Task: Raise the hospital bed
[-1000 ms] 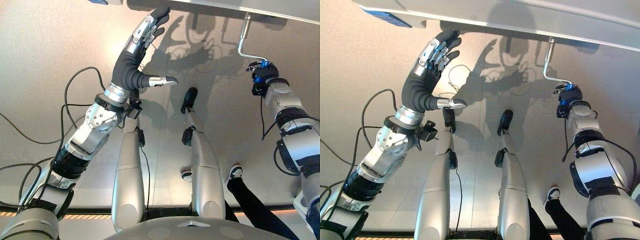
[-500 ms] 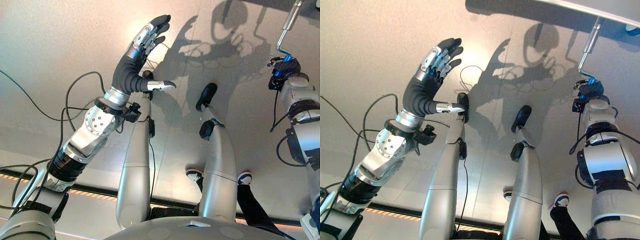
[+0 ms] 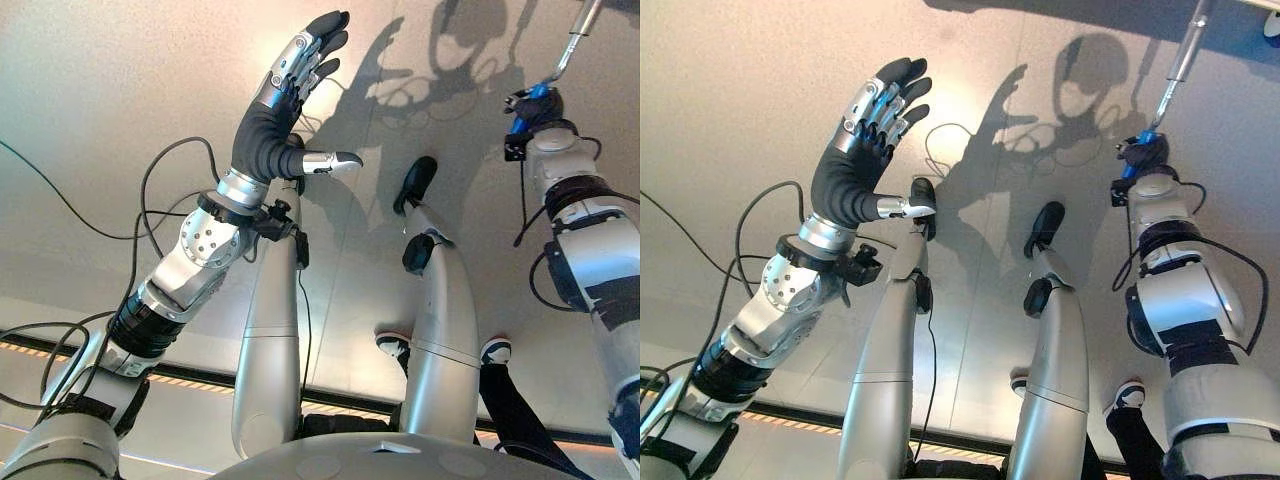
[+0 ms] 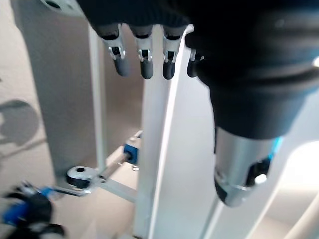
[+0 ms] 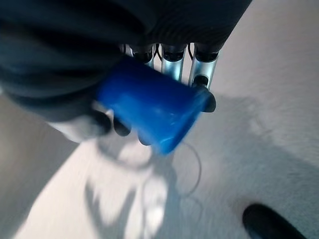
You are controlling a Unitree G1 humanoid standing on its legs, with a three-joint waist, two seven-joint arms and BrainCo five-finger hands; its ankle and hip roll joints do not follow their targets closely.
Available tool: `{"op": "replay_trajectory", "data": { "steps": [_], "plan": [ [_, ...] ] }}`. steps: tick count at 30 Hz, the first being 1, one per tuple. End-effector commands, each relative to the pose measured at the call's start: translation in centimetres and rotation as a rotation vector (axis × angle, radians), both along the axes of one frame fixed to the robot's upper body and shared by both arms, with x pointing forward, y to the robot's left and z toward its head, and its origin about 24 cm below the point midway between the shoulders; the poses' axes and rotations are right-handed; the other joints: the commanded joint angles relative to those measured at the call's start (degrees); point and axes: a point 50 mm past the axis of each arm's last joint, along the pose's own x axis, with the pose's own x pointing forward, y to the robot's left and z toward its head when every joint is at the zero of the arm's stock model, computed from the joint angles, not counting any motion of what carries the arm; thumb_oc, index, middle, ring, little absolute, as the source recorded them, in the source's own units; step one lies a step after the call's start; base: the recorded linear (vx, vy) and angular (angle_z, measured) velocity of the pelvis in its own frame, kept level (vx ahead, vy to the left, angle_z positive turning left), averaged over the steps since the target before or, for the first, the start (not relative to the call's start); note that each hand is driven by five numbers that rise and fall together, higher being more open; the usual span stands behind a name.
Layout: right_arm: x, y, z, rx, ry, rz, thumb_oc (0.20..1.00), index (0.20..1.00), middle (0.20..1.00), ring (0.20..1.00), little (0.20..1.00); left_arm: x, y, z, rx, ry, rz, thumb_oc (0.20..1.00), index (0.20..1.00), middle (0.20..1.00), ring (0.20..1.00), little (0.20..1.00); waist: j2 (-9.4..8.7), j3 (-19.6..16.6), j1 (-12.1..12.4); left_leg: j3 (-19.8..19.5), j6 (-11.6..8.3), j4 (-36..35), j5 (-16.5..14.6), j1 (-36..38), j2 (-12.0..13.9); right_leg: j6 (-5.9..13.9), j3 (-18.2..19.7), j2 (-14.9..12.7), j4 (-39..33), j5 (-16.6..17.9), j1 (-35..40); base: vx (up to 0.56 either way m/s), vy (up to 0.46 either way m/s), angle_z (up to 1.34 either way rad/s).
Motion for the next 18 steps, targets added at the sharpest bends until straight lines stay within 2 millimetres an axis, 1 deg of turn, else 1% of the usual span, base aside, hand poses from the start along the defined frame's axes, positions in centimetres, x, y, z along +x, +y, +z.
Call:
{"op": "replay_trajectory", "data": {
  "steps": [1,2,3,4,5,6,7,8,10,11,15,18],
  "plan": [
    [-1.5,14.7,-4.9,-0.377,0.058,0.585,0.200,0.200,0.200,0.200,0.200,-2.8,0.2,1.1,-0.092,-0.117,-0.064,1.000,1.000,1.000,1.000,1.000,4.78,-0.6,-0.1,-1.2,3.23,3.7,-7.1,2.2,-1.6,6.45,-1.0,1.9,-2.2,0.5,4.5,-0.06,0.012,-0.11],
    [-2.1,16.9,-3.7,-0.374,-0.013,0.671,0.200,0.200,0.200,0.200,0.200,-2.9,0.4,1.6,-0.086,-0.144,-0.056,1.000,1.000,1.000,1.000,1.000,4.47,-0.6,-0.2,-1.0,3.56,2.8,-4.9,0.6,-1.3,5.89,-1.5,2.0,-3.6,2.7,3.2,-0.01,-0.004,-0.08],
    [-2.6,17.7,-3.8,-0.334,-0.034,0.711,0.200,0.200,0.200,0.200,0.200,-2.9,0.5,1.3,-0.084,-0.133,-0.053,1.000,1.000,1.000,1.000,1.000,4.17,-0.6,-0.4,-1.3,3.15,2.9,-6.6,2.5,-1.5,6.46,-1.0,2.0,-3.2,1.0,4.9,-0.01,0.008,-0.08],
    [-3.1,18.6,-3.2,-0.283,-0.072,0.751,0.200,0.200,0.200,0.200,0.200,-3.0,0.6,1.2,-0.085,-0.132,-0.053,1.000,1.000,1.000,1.000,1.000,4.06,-0.6,-0.5,-1.4,3.13,2.5,-6.4,2.9,-1.5,6.54,-0.9,2.0,-3.6,1.2,5.2,-0.01,0.007,-0.07],
    [-3.8,19.6,-1.3,-0.200,-0.165,0.804,0.200,0.200,0.200,0.200,0.200,-3.1,0.8,1.5,-0.090,-0.148,-0.051,1.000,1.000,1.000,1.000,1.000,3.87,-0.6,-0.7,-1.0,3.47,1.6,-4.3,1.6,-1.3,6.01,-1.5,2.0,-4.8,3.0,4.1,-0.01,0.015,-0.07],
    [-4.3,19.7,-1.0,-0.126,-0.191,0.830,0.200,0.200,0.200,0.200,0.200,-3.1,0.9,1.2,-0.089,-0.131,-0.048,1.000,1.000,1.000,1.000,1.000,3.44,-0.6,-0.8,-1.6,3.07,1.5,-5.8,3.7,-1.5,6.68,-1.0,2.0,-4.6,1.6,6.0,-0.06,0.015,-0.06],
    [-5.0,19.9,0.6,-0.045,-0.268,0.864,0.200,0.200,0.200,0.200,0.200,-3.2,1.1,1.4,-0.085,-0.145,-0.044,1.000,1.000,1.000,1.000,1.000,3.06,-0.6,-1.0,-1.2,3.45,0.5,-3.8,2.4,-1.4,6.17,-1.5,2.1,-5.9,3.4,4.9,-0.01,0.024,-0.07],
    [-5.9,19.8,1.6,0.028,-0.325,0.900,0.200,0.200,0.200,0.200,0.200,-3.1,1.3,1.3,-0.079,-0.143,-0.034,1.000,1.000,1.000,1.000,1.000,2.61,-0.6,-1.3,-1.2,3.49,-0.1,-3.6,2.9,-1.3,6.24,-1.5,2.1,-6.3,3.7,5.2,-0.06,0.025,-0.04],
    [-7.6,18.3,3.4,0.139,-0.445,0.949,0.200,0.200,0.200,0.200,0.200,-3.2,1.6,1.1,-0.049,-0.149,-0.011,1.000,1.000,1.000,1.000,1.000,1.37,-0.6,-2.5,-1.0,3.46,-1.0,-3.1,3.8,-1.3,6.38,-1.3,2.4,-7.7,4.3,6.2,-0.01,0.026,-0.04],
    [-8.3,17.6,3.8,0.157,-0.478,0.966,0.200,0.200,0.200,0.200,0.200,-3.3,1.7,1.1,-0.037,-0.151,-0.003,1.000,1.000,1.000,1.000,1.000,1.00,-0.6,-2.9,-0.9,3.43,-1.4,-3.1,4.3,-1.2,6.47,-1.2,2.4,-8.3,4.5,6.8,0.00,0.000,0.00],
    [-10.8,13.5,4.4,0.283,-0.582,0.969,0.200,0.200,0.200,0.200,0.200,-3.6,2.5,0.8,0.005,-0.157,0.028,1.000,1.000,1.000,1.000,1.000,-0.61,-0.6,-4.9,-0.6,3.34,-2.3,-3.0,6.1,-1.2,6.82,-0.8,2.6,-10.6,5.5,8.8,0.00,0.008,0.00],
    [-12.1,10.1,4.3,0.321,-0.640,0.901,0.200,0.200,0.200,0.200,0.200,-3.8,3.4,0.6,0.033,-0.159,0.057,1.000,1.000,1.000,1.000,1.000,-1.66,-0.6,-5.8,-0.3,3.22,-3.4,-2.7,7.7,-1.0,6.96,-0.6,2.8,-12.5,6.4,10.6,0.00,0.000,0.00]
  ]
}}
